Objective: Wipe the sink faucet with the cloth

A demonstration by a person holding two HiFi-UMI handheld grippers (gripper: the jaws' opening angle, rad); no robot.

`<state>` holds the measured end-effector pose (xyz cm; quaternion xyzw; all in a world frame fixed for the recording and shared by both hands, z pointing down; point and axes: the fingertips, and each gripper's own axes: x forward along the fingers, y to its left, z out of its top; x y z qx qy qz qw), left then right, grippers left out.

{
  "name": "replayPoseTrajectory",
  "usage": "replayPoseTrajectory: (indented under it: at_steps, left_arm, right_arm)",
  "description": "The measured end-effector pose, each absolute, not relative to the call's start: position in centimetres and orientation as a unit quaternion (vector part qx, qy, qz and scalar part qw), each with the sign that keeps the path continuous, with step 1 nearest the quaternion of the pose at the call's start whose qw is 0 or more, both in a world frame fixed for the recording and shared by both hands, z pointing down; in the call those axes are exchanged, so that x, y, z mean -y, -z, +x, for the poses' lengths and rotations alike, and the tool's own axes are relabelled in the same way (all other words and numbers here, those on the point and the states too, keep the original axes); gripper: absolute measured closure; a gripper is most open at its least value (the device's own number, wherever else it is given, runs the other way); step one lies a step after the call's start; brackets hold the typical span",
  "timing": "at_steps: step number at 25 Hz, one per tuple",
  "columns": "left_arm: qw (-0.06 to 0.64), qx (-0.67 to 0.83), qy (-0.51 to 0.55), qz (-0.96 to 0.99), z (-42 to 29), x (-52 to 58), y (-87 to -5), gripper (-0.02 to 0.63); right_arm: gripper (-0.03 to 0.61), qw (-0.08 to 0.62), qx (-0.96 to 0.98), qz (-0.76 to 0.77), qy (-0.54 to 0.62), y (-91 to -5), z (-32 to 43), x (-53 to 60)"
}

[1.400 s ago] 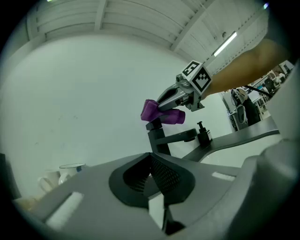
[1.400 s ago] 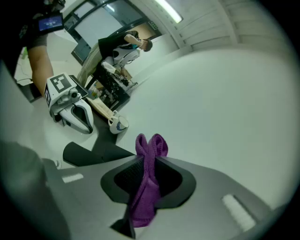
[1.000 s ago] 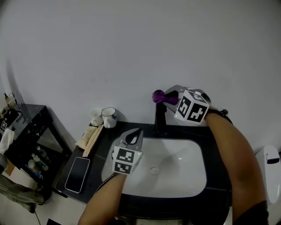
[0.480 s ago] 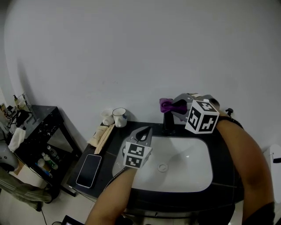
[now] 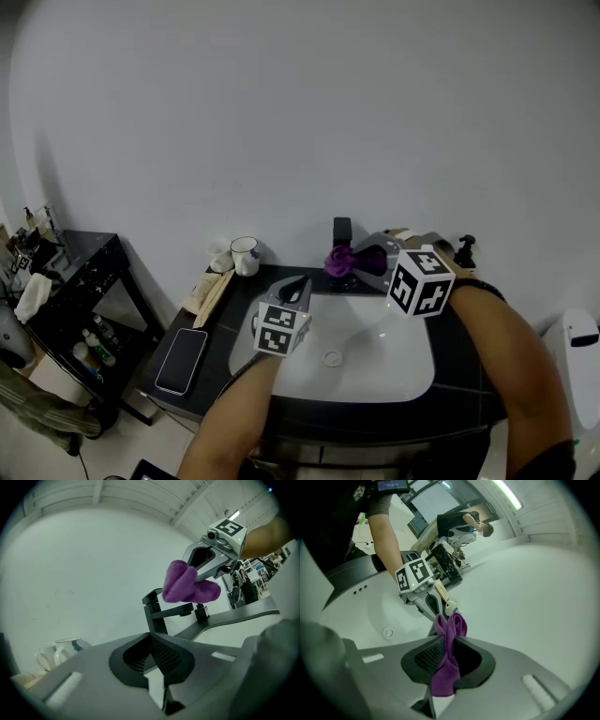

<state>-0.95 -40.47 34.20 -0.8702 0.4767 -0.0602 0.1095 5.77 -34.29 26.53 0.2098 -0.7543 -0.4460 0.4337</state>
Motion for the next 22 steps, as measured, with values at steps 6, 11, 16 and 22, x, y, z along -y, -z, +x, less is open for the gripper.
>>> replayPoseTrajectory:
  at_steps: [6, 11, 16, 22]
  left_arm:
    - [0.05, -0.478, 0.0, -0.877, -0.9, 38.7, -32.7, 0.597]
    - [0.073, -0.486, 0.014, -0.871, -1.1, 38.8, -32.8, 0.597]
    - [0.049, -0.486, 0.02, -0.872, -1.5, 39.4, -33.9, 0.597]
    - [0.044, -0.49, 0.022, -0.871, -1.5, 41.2, -34.1, 0.597]
  right_arm:
    - [0.517, 0.43, 0.708, 0.27, 0.49, -26.6, 7.0, 35.4]
    - [0.517, 0.439, 0.64, 0.328, 0.539, -27.8, 7.6, 37.9]
    - [0.511, 0.427, 0.613, 0.366, 0.556, -28.2, 7.0, 40.0]
    - [0.509, 0.43, 0.617, 0.356, 0.555, -29.0, 5.8, 42.2]
